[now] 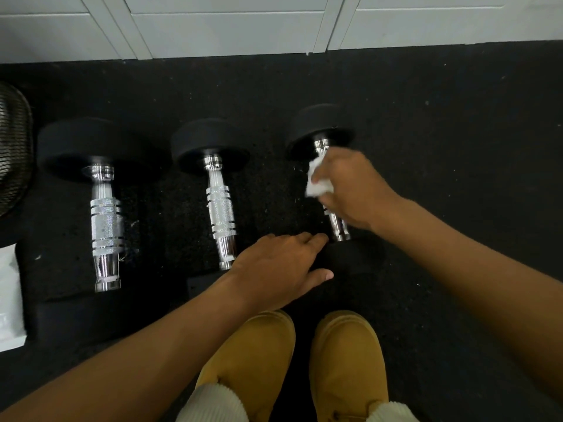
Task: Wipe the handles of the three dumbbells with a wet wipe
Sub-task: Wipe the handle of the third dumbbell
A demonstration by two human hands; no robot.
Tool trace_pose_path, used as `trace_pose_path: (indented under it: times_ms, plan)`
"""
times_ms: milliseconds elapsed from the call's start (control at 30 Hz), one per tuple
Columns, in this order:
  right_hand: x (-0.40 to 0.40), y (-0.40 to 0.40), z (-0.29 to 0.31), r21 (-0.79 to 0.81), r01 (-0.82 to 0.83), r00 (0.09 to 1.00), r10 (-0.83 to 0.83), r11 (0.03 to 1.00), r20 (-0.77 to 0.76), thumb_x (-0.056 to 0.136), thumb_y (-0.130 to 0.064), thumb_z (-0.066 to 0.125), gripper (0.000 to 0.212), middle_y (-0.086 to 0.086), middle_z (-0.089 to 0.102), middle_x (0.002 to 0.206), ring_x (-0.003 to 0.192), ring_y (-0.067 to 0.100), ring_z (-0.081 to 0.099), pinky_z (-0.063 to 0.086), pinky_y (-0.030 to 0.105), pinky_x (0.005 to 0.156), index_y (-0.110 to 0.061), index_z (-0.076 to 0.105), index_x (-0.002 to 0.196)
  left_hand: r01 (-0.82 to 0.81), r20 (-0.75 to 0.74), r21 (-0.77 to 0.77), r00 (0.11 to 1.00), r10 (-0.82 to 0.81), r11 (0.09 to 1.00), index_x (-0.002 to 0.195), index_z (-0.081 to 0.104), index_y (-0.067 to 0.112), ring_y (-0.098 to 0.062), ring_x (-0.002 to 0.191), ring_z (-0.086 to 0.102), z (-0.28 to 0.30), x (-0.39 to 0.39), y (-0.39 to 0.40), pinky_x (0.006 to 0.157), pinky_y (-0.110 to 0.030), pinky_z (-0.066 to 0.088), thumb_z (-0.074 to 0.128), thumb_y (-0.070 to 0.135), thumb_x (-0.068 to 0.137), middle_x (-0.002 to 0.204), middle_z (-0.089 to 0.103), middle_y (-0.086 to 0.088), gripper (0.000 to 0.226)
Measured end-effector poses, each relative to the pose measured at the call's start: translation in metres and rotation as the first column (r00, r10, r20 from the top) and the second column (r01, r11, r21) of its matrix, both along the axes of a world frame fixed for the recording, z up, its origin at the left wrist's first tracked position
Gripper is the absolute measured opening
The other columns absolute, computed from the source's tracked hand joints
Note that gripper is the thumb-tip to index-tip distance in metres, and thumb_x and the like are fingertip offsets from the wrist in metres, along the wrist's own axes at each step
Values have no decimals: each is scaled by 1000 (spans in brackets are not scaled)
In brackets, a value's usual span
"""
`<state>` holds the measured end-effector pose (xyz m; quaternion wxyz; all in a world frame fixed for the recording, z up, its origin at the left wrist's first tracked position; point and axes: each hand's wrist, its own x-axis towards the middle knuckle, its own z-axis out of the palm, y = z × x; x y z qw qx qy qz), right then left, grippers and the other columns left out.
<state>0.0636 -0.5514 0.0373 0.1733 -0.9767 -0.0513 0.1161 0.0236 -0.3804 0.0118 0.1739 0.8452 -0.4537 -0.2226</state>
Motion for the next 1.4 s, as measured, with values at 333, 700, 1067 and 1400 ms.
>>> trace_pose_path:
  times_ms: [333,700,1067,1400]
  plan:
    - [-22,-25,24,-4,50,845,-45,999,-532,81,-40,68,13,-5,69,84,83,10,63,50,22,72,-30,74,88,-3,-16,-18,1000,3,1000,139,28,21,-23,99,58,0,0,-2,82,-40,45,31,53,95,123,54,-2,54]
    - [24,-16,-10,36,273,914,-271,961,301,80,-14,54,18,8,61,76,69,17,53,40,21,61,-11,70,74,-3,-1,-16,1000,3,1000,140,27,22,-21,100,59,-2,-1,2,80,-37,44,30,53,95,125,54,-1,55]
    - [-26,-18,21,-35,41,844,-53,999,-533,81,-43,65,16,-4,67,91,88,12,60,51,27,78,-31,74,86,3,-7,-13,1000,-3,1000,141,27,21,-23,99,58,-2,-1,-1,81,-41,47,30,53,95,124,54,-2,55]
    - [-4,-9,5,-88,180,975,-166,980,150,87,-15,52,23,14,50,77,66,31,54,41,33,56,1,61,74,-3,4,-2,1000,3,1000,139,28,21,-23,97,59,-2,-1,0,79,-38,46,30,52,96,124,54,-2,53]
